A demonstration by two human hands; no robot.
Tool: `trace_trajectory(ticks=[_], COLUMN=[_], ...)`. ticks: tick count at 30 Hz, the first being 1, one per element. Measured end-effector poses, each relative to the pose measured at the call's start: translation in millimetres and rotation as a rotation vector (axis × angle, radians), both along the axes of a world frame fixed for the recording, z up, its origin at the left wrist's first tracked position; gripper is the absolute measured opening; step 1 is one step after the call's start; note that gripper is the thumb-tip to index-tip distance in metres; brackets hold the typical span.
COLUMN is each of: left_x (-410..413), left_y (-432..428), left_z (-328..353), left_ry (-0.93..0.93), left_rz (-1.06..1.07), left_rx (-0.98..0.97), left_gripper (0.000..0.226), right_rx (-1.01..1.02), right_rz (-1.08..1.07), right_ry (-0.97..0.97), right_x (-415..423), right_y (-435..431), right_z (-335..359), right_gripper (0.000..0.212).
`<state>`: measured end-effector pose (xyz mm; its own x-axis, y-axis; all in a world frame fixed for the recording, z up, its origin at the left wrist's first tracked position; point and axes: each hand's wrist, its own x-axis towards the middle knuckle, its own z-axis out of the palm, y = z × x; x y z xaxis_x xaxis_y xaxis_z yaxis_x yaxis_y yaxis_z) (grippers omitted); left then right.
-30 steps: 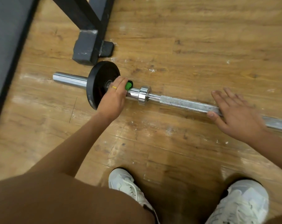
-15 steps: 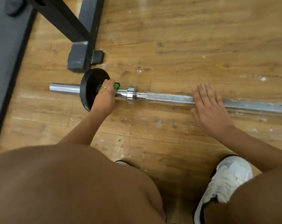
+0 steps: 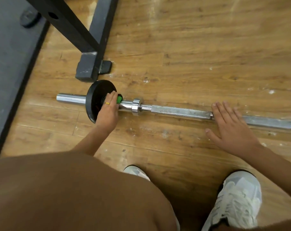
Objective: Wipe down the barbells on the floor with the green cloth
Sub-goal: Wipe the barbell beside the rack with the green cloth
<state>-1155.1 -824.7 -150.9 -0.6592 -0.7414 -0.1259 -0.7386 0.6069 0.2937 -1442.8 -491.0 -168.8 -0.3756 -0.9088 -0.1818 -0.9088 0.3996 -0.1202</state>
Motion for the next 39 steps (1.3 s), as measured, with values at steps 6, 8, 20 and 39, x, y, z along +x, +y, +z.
trace_trajectory(ticks=[6,8,20,39], left_x=[-9,-17,-2,-51], left_y=[4,24,23,-3], left_z=[3,2,2,1], left_ry=[0.017,0.053,0.029,0.039], left_rz=[0.097,0.033,-0.023,0.056], left_rx=[0.016,0.011,-0.013,-0.033], left_gripper=[0.048,0.048,0.049,0.048], right_rx=[-0.007,-0.008,0.007,-0.012], right_rz=[0.006,-0.003,0.003,-0.028], right_ry=[0.016,0.022,0.037,-0.039], right_x=[3,4,10,-32], right_y=[5,5,9,-22], right_z=[-3,-4,-5,-9], right_gripper=[0.088,0.088,0.091,0.095])
